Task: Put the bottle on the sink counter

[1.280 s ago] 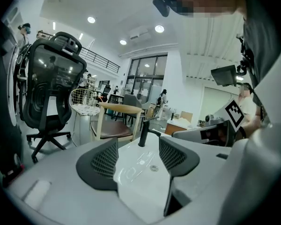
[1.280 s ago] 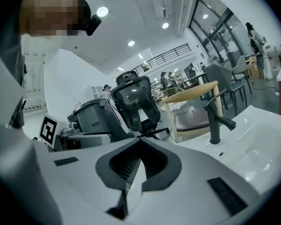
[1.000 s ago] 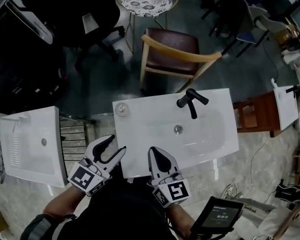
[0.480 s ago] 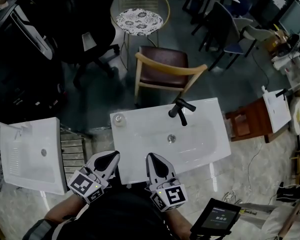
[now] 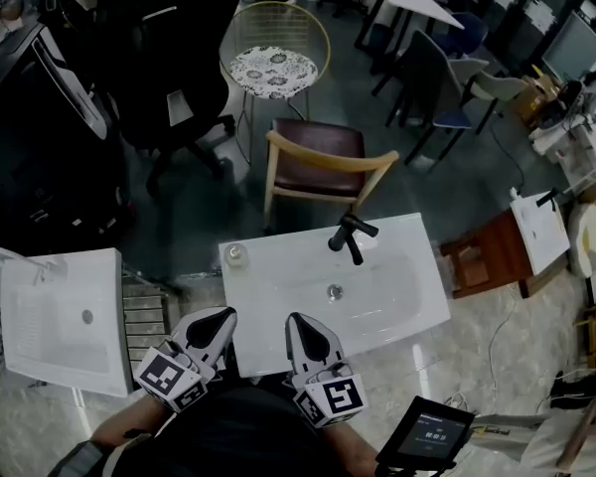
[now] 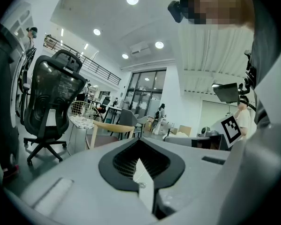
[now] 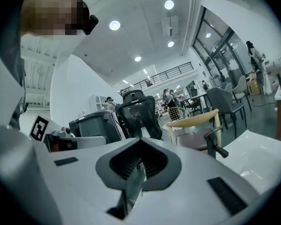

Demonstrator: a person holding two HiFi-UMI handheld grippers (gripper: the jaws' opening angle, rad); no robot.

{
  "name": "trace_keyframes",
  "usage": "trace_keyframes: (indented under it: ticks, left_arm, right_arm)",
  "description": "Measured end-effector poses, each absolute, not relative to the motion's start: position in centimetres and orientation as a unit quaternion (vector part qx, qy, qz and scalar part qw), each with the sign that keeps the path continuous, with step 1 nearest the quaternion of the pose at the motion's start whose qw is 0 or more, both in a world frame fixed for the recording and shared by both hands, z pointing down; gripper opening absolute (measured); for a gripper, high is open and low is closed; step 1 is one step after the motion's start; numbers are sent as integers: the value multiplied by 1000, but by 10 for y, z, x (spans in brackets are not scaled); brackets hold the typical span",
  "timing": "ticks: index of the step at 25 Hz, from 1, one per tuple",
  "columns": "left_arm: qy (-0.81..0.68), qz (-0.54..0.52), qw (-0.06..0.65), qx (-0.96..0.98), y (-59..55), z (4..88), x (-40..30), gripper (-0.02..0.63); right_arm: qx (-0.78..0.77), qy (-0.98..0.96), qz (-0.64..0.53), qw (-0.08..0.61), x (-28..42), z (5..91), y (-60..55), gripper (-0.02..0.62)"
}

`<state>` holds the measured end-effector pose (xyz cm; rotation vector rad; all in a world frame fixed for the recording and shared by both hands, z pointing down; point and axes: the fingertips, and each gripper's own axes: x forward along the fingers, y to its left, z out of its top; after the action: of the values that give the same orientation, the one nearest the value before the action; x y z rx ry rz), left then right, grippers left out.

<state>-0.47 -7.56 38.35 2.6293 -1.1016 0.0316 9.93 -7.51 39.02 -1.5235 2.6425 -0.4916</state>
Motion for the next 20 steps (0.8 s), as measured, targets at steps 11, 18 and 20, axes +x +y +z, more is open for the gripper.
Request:
trace_keyframes:
  ticks: [11, 18, 20]
  left_arm:
    - [-377, 8, 139, 916, -74, 376, -1, 2]
    - [-380, 2, 136, 915, -82, 374, -4, 2]
    - [-375, 5, 135, 917, -82, 374, -3, 2]
  right_arm:
    - [-503, 852, -139, 41, 100, 377, -73, -5]
    - [-508, 851, -128, 39, 101, 377, -75, -5]
    - [-508, 851, -124, 41, 102, 377, -75, -5]
